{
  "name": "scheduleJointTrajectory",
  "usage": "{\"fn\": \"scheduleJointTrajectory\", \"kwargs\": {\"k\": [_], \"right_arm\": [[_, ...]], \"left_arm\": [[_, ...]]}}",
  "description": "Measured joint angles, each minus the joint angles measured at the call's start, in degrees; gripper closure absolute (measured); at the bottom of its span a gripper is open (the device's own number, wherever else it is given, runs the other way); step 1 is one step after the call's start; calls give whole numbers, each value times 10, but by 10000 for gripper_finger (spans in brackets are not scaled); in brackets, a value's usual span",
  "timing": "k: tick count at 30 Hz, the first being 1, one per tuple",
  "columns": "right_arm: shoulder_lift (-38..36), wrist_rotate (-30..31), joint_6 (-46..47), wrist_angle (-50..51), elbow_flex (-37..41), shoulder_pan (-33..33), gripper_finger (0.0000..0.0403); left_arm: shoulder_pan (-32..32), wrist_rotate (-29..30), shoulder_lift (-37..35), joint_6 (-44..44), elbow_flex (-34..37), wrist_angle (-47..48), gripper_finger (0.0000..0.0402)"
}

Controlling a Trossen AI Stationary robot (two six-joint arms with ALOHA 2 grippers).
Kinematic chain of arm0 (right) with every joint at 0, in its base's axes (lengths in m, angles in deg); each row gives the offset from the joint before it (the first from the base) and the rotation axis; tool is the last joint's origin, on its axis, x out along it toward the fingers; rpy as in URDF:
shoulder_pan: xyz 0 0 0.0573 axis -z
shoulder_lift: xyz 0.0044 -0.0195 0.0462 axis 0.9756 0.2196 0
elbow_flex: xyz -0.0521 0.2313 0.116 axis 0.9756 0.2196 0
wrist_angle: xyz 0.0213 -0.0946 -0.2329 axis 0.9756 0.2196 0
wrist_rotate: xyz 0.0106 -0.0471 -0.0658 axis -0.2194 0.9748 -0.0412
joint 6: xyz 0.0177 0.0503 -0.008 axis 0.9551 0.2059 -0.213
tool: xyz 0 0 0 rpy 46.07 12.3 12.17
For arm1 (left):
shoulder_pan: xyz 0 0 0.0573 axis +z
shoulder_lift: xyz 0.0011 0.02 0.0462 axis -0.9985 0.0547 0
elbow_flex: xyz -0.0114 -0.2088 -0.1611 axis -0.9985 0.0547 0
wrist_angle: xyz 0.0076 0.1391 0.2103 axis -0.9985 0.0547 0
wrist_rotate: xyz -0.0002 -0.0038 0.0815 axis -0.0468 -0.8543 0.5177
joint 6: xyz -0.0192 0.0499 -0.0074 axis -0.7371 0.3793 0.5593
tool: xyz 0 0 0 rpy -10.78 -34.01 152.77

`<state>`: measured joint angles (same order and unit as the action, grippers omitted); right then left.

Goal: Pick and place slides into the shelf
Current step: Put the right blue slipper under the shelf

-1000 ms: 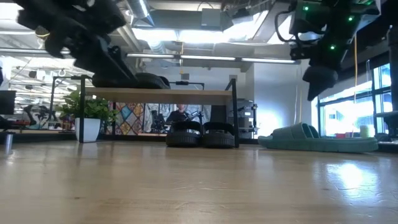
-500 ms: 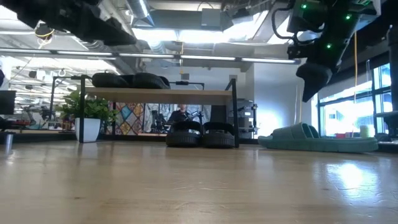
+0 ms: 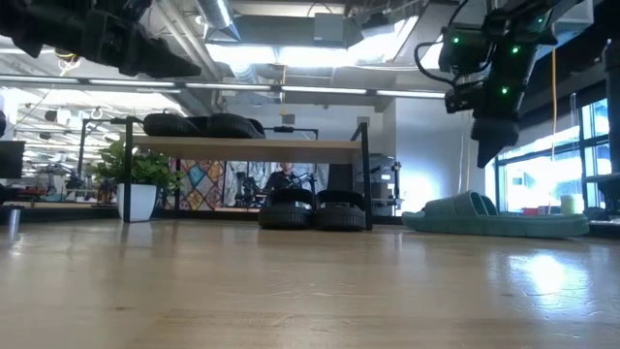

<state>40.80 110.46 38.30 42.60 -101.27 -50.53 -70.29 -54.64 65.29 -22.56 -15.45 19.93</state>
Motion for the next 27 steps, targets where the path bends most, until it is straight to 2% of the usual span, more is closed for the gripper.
{"fn": "scheduleJointTrajectory", "kwargs": {"k": [6,9,19,21,25,27], "right_arm": [[33,-22,-184,-21,0,33,219],[59,-40,-228,-31,0,45,223],[157,-39,-328,-117,0,69,224],[176,-28,-349,-128,0,69,224],[208,54,-367,-139,-1,70,224],[222,67,-378,-140,-1,73,224]], "left_arm": [[16,3,0,9,18,0,198],[20,4,0,6,30,2,198],[19,4,0,1,58,0,198],[19,4,1,2,64,0,198],[19,4,0,4,66,0,198],[19,5,0,4,66,0,198]]}}
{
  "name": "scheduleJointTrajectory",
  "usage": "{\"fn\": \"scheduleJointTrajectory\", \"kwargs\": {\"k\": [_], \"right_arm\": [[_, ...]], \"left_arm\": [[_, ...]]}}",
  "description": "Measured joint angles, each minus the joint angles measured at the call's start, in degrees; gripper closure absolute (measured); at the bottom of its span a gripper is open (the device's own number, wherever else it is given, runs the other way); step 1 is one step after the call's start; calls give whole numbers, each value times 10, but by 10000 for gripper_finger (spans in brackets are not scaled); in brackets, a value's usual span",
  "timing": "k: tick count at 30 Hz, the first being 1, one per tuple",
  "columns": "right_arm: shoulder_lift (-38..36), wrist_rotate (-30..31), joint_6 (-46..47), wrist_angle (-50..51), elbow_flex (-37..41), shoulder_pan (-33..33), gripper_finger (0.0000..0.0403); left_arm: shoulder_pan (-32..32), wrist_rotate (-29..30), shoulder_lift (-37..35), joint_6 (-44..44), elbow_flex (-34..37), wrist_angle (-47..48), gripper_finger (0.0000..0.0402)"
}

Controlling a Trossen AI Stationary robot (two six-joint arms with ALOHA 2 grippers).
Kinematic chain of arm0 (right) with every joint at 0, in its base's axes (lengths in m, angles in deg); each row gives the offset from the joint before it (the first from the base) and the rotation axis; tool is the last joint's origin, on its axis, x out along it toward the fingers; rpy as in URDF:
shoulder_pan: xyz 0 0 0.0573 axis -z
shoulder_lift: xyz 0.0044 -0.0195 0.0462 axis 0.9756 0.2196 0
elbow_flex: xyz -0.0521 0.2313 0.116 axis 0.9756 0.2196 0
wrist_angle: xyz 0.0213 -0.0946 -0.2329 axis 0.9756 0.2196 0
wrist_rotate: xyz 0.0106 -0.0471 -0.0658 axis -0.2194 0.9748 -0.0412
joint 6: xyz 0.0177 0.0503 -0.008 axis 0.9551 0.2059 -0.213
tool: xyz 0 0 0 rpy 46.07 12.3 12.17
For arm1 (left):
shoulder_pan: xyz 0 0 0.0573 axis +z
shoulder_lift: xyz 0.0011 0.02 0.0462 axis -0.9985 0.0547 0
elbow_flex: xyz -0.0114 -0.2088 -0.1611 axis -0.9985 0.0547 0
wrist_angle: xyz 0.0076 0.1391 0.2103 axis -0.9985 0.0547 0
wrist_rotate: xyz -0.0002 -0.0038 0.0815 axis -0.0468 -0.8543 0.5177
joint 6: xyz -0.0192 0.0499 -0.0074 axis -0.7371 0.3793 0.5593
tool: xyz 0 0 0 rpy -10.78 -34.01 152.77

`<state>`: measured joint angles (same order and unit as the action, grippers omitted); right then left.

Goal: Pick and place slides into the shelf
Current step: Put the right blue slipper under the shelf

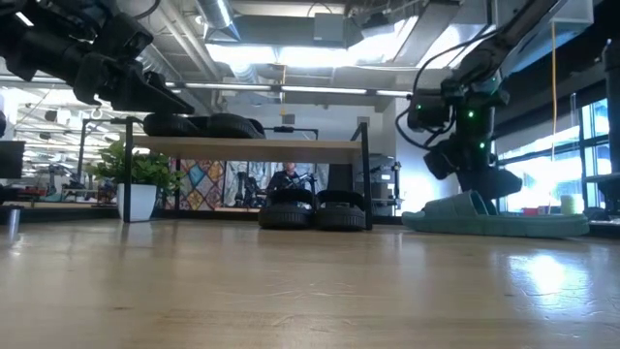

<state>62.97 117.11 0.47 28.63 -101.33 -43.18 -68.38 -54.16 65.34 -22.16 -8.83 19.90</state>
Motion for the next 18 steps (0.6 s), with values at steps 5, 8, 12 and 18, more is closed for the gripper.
{"fn": "scheduleJointTrajectory", "kwargs": {"k": [5,8,12,18], "right_arm": [[29,0,-15,-49,0,11,225],[38,1,-15,-63,0,14,241],[39,1,-15,-59,0,14,299],[38,3,-12,-39,0,14,387]], "left_arm": [[0,0,0,0,0,0,198],[0,0,0,0,0,0,198],[0,0,0,0,0,0,198],[0,0,0,2,0,0,198]]}}
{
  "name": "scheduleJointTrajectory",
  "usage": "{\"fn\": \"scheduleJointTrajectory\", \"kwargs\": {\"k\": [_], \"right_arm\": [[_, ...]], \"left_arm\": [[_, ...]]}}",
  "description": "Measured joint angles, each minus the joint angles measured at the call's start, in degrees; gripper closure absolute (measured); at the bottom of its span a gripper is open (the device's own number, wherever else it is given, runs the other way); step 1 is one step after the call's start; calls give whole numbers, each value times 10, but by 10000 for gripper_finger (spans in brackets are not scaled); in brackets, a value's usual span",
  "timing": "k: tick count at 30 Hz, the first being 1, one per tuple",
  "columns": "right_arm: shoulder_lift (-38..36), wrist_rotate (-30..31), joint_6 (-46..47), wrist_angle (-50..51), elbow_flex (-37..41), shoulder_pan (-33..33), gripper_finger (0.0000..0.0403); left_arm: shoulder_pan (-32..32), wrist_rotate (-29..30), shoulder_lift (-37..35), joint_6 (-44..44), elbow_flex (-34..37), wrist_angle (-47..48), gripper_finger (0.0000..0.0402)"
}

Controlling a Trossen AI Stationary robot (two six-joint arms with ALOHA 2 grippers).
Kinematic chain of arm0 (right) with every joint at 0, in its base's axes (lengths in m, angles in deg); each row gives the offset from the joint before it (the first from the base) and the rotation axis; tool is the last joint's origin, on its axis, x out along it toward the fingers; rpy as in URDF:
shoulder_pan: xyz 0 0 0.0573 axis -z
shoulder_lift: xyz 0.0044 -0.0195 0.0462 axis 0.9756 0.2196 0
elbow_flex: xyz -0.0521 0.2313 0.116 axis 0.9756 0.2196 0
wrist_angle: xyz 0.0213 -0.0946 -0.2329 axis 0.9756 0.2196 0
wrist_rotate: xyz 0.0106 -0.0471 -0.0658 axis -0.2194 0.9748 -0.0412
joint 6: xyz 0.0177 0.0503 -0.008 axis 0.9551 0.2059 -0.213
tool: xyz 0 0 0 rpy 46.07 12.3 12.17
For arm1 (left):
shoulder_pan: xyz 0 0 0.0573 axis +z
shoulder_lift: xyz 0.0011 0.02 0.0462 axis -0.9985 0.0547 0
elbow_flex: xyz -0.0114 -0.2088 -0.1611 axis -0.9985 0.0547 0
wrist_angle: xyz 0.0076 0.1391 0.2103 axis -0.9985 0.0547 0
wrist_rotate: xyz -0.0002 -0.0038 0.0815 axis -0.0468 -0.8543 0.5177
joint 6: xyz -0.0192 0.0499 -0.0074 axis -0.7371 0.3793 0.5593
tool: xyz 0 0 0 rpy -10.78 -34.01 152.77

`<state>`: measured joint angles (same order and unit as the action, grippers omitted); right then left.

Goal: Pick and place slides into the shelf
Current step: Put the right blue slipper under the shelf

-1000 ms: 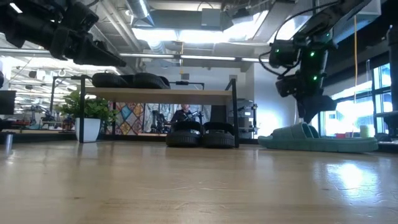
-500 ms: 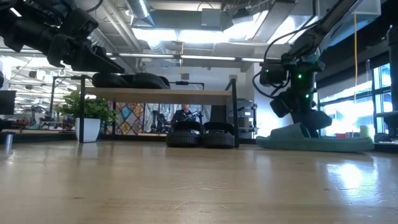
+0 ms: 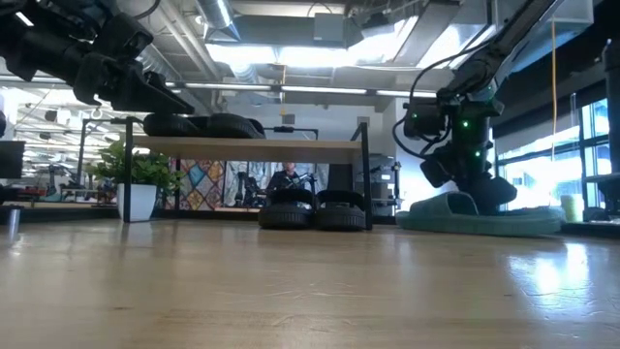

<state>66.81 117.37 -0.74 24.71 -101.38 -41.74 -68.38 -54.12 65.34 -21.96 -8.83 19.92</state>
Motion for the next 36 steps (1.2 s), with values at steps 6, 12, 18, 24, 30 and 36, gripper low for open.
{"fn": "scheduleJointTrajectory", "kwargs": {"k": [6,12,18,24,30,36], "right_arm": [[-22,34,21,35,0,0,389],[-93,39,87,103,1,-10,389],[-183,40,203,198,-6,-51,389],[-248,26,347,289,-68,-121,390],[-257,-39,458,337,-159,-225,390],[-215,-66,565,412,-227,-358,390]], "left_arm": [[0,0,0,0,0,0,198],[0,0,0,0,0,0,198],[0,0,0,0,0,0,198],[0,0,0,0,0,0,198],[0,0,0,-3,0,1,198],[0,0,0,-20,0,13,198]]}}
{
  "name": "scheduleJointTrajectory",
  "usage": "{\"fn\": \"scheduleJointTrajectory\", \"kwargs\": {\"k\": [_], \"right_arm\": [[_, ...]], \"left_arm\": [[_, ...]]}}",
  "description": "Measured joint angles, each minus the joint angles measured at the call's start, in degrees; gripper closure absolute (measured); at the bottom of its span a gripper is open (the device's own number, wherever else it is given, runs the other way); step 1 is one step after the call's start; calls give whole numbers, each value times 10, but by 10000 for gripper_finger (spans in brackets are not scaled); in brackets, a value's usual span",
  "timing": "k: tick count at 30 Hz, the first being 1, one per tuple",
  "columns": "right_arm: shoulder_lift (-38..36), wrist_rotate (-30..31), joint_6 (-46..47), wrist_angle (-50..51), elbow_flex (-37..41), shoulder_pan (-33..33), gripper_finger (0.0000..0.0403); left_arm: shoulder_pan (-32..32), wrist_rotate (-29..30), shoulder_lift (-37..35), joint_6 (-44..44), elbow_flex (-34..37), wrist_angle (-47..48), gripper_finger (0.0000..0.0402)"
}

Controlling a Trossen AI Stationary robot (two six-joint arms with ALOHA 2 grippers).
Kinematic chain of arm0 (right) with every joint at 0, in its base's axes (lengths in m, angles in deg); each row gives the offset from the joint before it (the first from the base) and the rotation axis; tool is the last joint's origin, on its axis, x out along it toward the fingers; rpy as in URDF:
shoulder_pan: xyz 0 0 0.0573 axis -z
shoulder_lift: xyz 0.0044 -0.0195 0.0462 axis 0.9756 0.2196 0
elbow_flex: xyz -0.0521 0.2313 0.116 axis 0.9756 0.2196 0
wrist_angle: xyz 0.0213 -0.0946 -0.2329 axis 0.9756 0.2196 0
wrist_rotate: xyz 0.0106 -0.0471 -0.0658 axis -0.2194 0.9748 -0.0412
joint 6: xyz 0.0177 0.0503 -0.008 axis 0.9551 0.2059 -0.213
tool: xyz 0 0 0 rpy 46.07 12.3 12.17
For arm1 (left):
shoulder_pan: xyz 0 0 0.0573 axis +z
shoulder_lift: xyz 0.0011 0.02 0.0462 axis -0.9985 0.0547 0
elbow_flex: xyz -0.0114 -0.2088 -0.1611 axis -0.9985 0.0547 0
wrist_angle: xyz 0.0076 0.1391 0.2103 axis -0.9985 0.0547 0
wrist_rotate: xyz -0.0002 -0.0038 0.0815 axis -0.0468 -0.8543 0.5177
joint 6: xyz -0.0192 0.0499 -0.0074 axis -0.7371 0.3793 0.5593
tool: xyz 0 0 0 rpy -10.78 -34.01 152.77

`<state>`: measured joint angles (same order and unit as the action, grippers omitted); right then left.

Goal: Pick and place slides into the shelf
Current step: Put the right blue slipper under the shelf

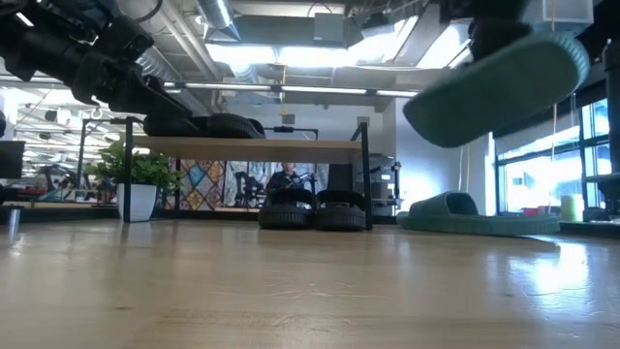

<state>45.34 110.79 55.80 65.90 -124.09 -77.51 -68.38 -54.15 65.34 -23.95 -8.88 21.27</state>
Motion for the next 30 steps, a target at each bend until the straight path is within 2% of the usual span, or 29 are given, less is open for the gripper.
{"fn": "scheduleJointTrajectory", "kwargs": {"k": [8,15,18,23,30], "right_arm": [[118,-69,146,12,-55,-154,390],[286,-79,181,-10,-159,-215,390],[364,-79,143,-10,-232,-218,390],[483,-58,-3,-11,-367,-214,390],[607,-44,-130,-14,-546,-177,390]], "left_arm": [[0,0,0,-30,0,10,198],[0,-1,0,-47,0,21,198],[-1,-1,0,-60,-1,26,198],[-1,-1,0,-60,-1,30,198],[-1,-1,0,-60,-1,30,198]]}}
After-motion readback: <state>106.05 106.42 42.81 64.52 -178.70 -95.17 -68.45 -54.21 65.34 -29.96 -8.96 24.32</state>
